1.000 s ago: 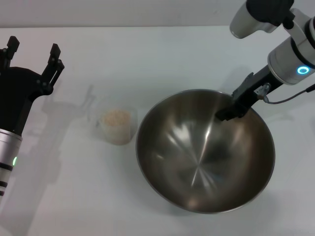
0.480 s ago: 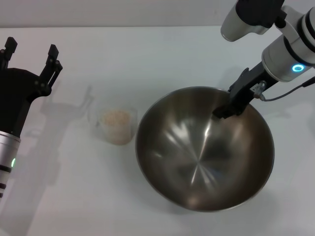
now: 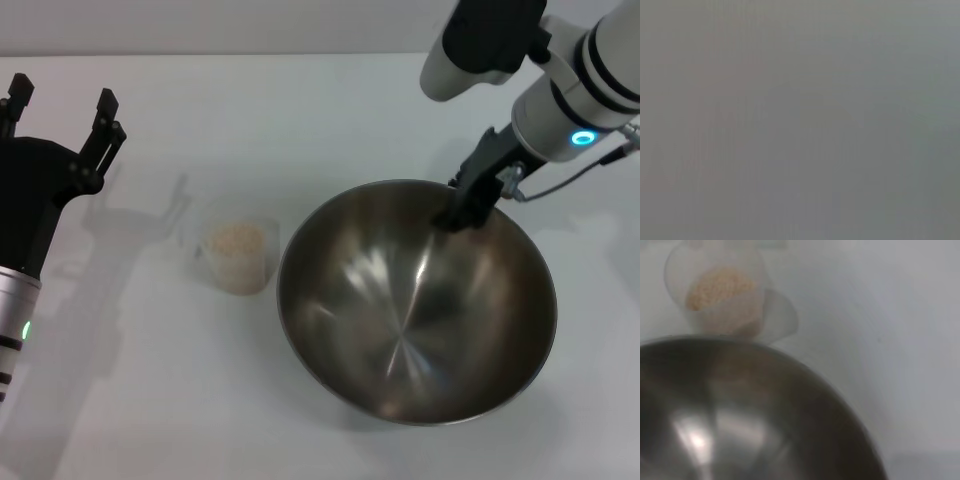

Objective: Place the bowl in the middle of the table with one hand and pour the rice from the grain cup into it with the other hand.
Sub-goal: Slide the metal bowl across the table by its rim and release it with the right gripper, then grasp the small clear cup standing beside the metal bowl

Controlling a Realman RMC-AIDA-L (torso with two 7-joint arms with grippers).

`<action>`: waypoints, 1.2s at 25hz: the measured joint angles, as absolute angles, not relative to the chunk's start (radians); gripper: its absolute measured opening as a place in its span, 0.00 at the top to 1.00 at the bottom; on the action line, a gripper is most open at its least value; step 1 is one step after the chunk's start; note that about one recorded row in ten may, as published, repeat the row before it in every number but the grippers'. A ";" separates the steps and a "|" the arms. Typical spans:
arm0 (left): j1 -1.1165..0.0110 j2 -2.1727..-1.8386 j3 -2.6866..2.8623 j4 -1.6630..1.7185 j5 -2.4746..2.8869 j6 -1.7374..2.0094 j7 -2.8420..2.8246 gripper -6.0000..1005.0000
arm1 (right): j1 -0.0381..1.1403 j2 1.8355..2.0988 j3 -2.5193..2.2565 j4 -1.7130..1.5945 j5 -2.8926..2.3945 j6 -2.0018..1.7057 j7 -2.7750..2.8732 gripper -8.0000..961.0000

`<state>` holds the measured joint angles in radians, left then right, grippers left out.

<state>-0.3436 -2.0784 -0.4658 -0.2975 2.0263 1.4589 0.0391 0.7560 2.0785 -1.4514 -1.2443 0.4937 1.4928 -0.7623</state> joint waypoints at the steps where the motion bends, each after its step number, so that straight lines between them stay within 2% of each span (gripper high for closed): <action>1: -0.343 -2.078 -0.465 -0.298 2.026 1.461 0.039 0.20 | 0.756 2.079 -1.451 -1.244 0.494 1.493 -0.762 0.62; 9: -0.336 -2.077 -0.465 -0.298 2.026 1.465 0.040 0.21 | 0.739 2.081 -1.455 -1.369 0.502 1.477 -0.759 0.62; 14: -0.332 -2.077 -0.466 -0.297 2.026 1.470 0.040 0.21 | 0.669 2.084 -1.476 -1.515 0.526 1.355 -0.758 0.62; 19: -0.331 -2.077 -0.469 -0.294 2.024 1.473 0.040 0.21 | 0.537 2.085 -1.557 -1.616 0.526 1.058 -0.756 0.62; 20: -0.331 -2.077 -0.470 -0.294 2.023 1.473 0.040 0.21 | 0.477 2.085 -1.603 -1.633 0.519 0.901 -0.757 0.62; 23: -0.331 -2.077 -0.470 -0.295 2.021 1.473 0.040 0.21 | 0.421 2.085 -1.640 -1.635 0.514 0.741 -0.761 0.62; 25: -0.331 -2.077 -0.471 -0.297 2.021 1.475 0.040 0.21 | 0.330 2.087 -1.691 -1.609 0.512 0.462 -0.764 0.62; 26: -0.332 -2.076 -0.471 -0.295 2.021 1.477 0.040 0.21 | 0.330 2.087 -1.691 -1.609 0.512 0.462 -0.764 0.62; 30: -0.337 -2.076 -0.473 -0.293 2.020 1.481 0.039 0.21 | 0.235 2.090 -1.771 -1.491 0.511 0.046 -0.765 0.62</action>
